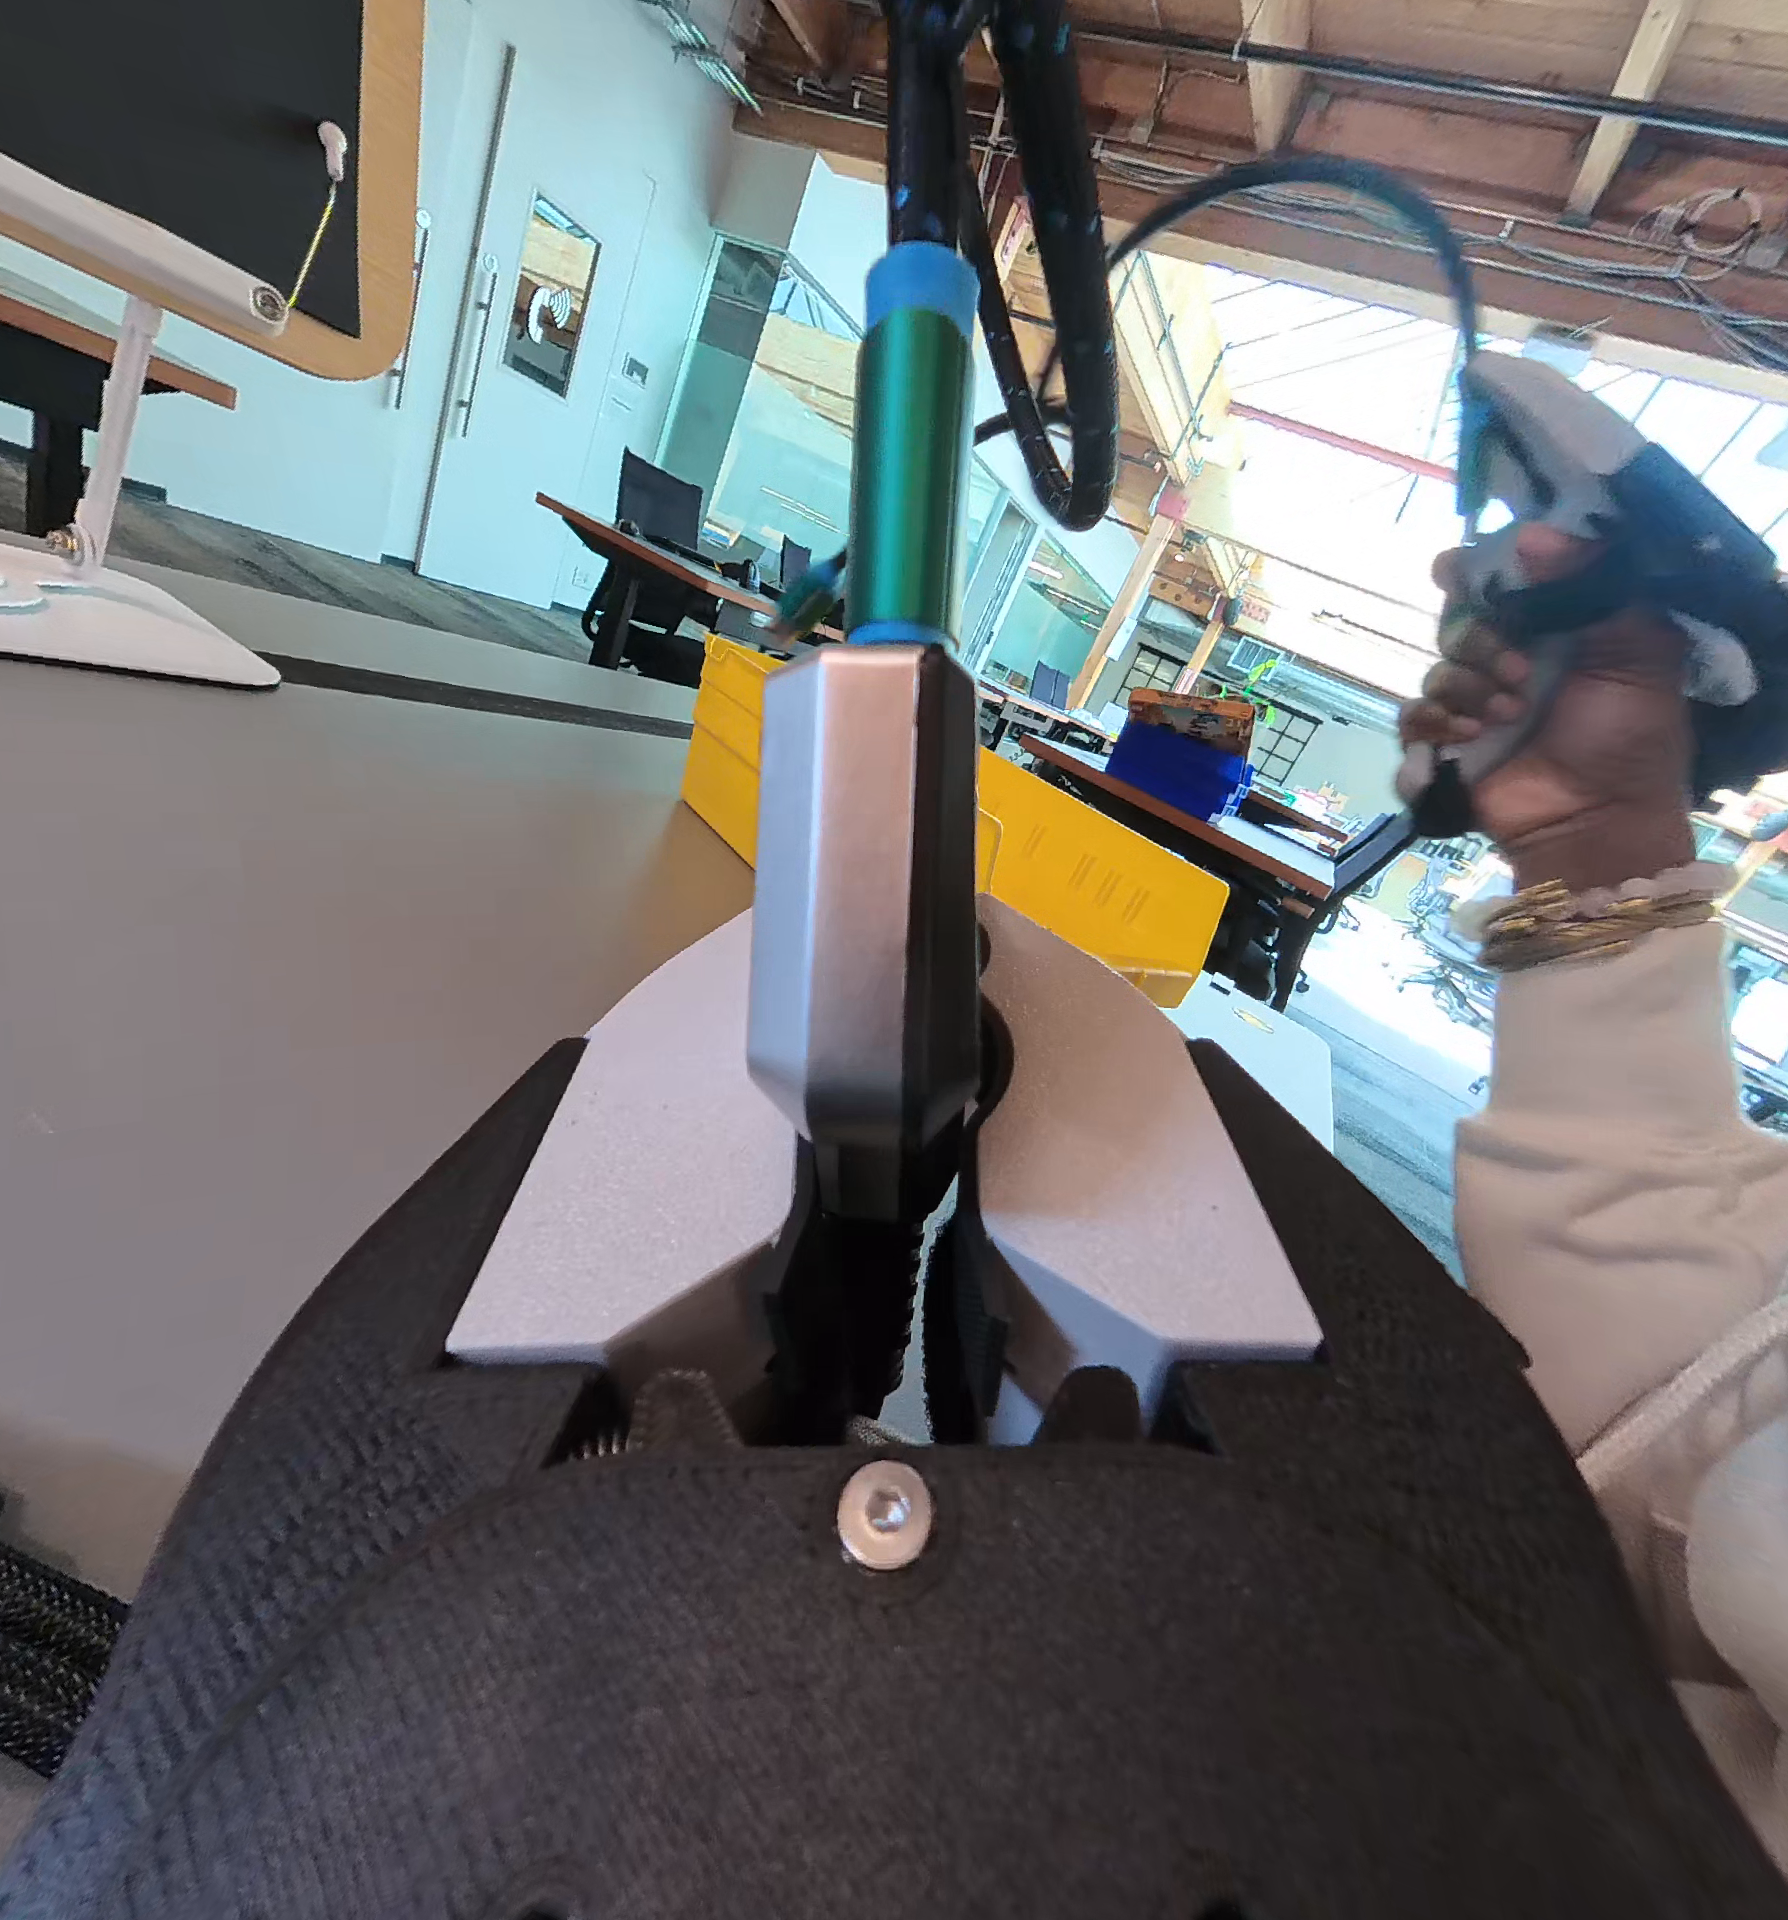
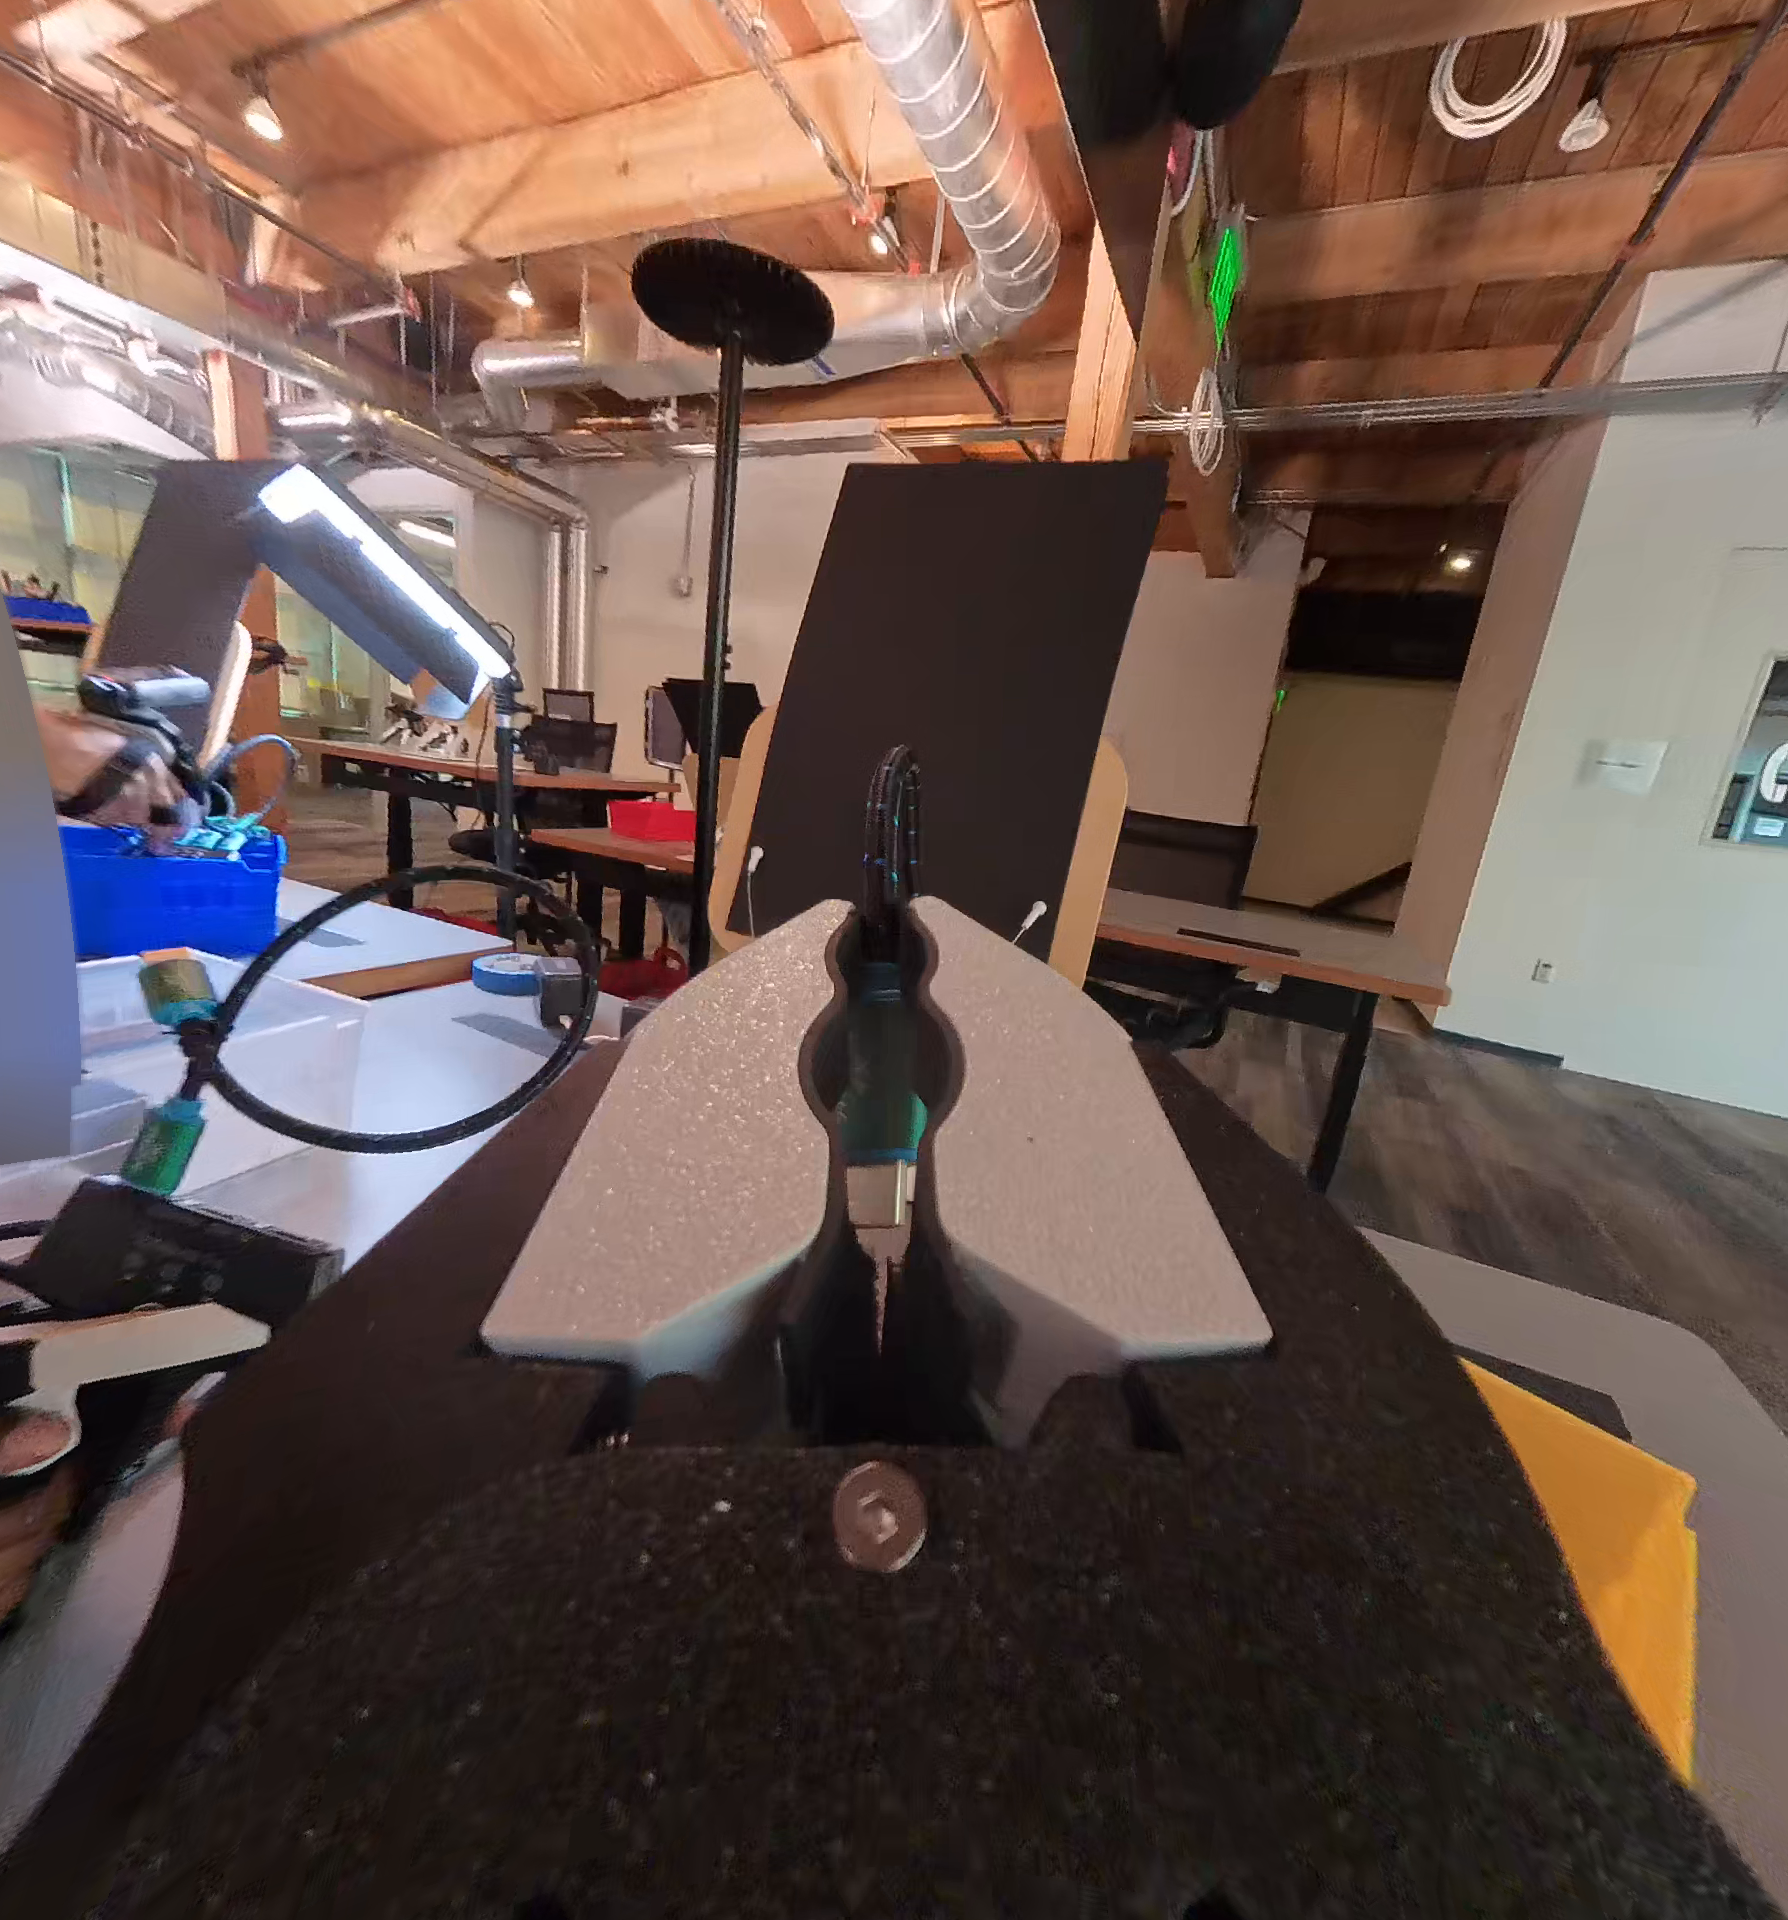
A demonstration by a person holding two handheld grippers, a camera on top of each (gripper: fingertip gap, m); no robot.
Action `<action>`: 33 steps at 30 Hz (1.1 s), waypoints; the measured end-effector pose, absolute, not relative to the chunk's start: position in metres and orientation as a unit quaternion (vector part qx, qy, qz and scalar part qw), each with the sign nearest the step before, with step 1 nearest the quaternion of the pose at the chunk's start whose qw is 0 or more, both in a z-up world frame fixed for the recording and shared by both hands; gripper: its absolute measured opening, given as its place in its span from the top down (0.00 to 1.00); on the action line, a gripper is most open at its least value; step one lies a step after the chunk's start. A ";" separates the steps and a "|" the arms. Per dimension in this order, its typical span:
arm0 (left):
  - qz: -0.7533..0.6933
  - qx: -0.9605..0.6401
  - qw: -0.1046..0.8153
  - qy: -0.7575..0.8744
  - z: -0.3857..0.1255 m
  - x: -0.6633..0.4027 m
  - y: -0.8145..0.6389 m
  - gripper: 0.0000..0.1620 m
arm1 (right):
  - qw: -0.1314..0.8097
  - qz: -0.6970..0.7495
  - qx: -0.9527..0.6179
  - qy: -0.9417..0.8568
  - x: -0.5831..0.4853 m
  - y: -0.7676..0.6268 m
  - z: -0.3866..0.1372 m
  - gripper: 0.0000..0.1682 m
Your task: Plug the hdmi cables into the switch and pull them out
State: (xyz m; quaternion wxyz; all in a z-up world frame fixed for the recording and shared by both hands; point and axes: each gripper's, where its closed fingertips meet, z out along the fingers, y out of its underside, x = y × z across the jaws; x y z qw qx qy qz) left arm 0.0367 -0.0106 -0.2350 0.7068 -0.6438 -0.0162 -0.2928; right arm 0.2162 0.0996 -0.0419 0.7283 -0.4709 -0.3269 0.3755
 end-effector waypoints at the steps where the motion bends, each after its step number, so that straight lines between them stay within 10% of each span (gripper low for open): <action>1: -0.292 -0.644 0.706 -0.015 -0.235 0.037 -0.011 0.86 | 0.724 0.381 -0.473 -0.327 0.225 0.098 -0.040 0.96; 18: -0.301 -0.648 0.699 -0.010 -0.237 0.040 -0.010 0.86 | 0.583 0.415 -0.655 -0.241 0.288 0.157 -0.126 0.97; 33: -0.307 -0.652 0.693 -0.009 -0.238 0.042 -0.009 0.85 | 0.390 0.081 -0.865 -0.305 0.315 0.191 -0.261 0.92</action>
